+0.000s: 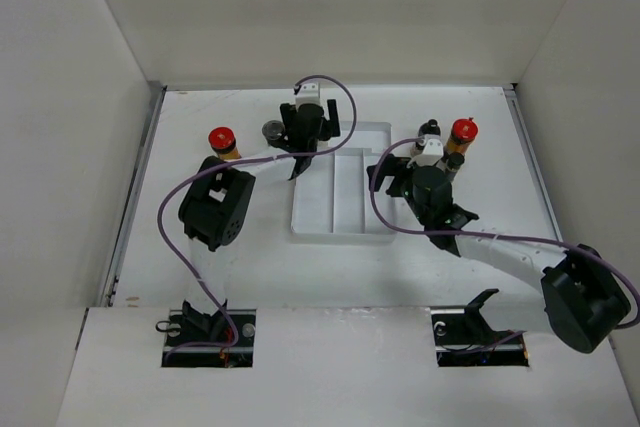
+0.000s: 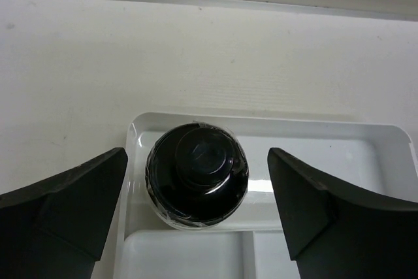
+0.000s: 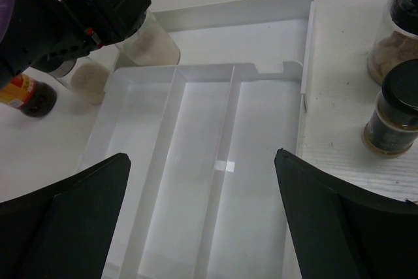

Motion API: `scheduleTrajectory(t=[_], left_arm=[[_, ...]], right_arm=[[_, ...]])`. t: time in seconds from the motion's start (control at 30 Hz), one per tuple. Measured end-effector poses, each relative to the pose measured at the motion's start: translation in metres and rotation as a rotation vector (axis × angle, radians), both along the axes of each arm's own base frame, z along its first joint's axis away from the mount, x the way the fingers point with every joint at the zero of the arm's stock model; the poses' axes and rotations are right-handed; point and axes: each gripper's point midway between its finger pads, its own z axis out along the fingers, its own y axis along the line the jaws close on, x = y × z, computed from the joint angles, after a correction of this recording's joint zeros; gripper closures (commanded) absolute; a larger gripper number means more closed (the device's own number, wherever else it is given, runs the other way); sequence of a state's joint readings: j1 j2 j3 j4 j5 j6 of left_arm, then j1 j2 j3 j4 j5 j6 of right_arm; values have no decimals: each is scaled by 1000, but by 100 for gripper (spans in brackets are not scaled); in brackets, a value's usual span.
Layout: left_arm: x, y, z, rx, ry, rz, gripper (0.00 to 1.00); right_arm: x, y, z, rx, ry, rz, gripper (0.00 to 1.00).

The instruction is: Organize the condiment bottles

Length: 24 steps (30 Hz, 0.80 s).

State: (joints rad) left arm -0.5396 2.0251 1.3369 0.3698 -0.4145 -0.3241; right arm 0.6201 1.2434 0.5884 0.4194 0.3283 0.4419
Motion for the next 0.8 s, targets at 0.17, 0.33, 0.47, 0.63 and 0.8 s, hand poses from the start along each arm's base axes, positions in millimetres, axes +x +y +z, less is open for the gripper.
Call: scheduleTrajectory(t=[0.17,0.33,0.47,0.63,0.8], left_arm=[[-4,-5,20,-17,-33,-13,5],[-32,-6,82,-73,-124,-37,11],[-68,13,136,-146,-225,-30,22],[-81,66,144,-192,-238,76,22],[-71,113,89,-131,-106,195,18]], right_arm=[[0,-3,5,15,-11,-8,0],[-1,-5,4,16,-9,-12,0],[-1,-5,4,16,-9,-13,0],[-1,-5,3,17,-6,-13,0],[0,-5,1,12,-1,-13,0]])
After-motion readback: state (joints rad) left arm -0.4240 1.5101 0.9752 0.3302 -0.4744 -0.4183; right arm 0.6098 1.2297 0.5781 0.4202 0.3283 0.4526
